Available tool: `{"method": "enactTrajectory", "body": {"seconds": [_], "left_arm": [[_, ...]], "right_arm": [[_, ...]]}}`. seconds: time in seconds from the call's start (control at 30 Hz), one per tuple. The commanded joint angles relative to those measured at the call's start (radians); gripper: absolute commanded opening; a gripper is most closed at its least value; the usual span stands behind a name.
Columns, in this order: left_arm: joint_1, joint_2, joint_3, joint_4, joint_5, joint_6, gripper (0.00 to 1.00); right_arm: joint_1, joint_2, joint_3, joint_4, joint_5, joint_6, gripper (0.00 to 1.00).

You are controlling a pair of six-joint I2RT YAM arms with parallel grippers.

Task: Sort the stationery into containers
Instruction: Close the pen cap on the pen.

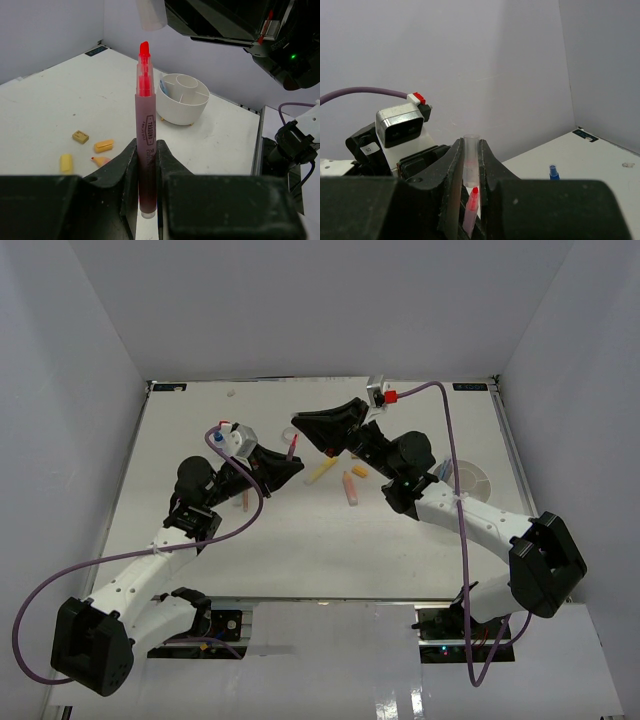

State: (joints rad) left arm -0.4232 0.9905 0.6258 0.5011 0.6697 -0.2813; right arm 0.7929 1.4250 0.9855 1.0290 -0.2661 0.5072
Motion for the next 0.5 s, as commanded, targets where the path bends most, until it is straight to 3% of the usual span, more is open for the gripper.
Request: {"method": "enactTrajectory", "body": {"seconds": [0.0,0.47], "left_arm": [[-0.005,-0.030,-0.012,0.016,0.002,0.004,0.00],[-0.005,-0.043,-0.021,0.031,0.013,-0.001,0.00]], "right_arm": [[0.008,0.000,0.008,0.077,-0.012,0.011,0.08],[0.014,0.012,-0.015,0.075,-0.009,0.011,0.08]]}}
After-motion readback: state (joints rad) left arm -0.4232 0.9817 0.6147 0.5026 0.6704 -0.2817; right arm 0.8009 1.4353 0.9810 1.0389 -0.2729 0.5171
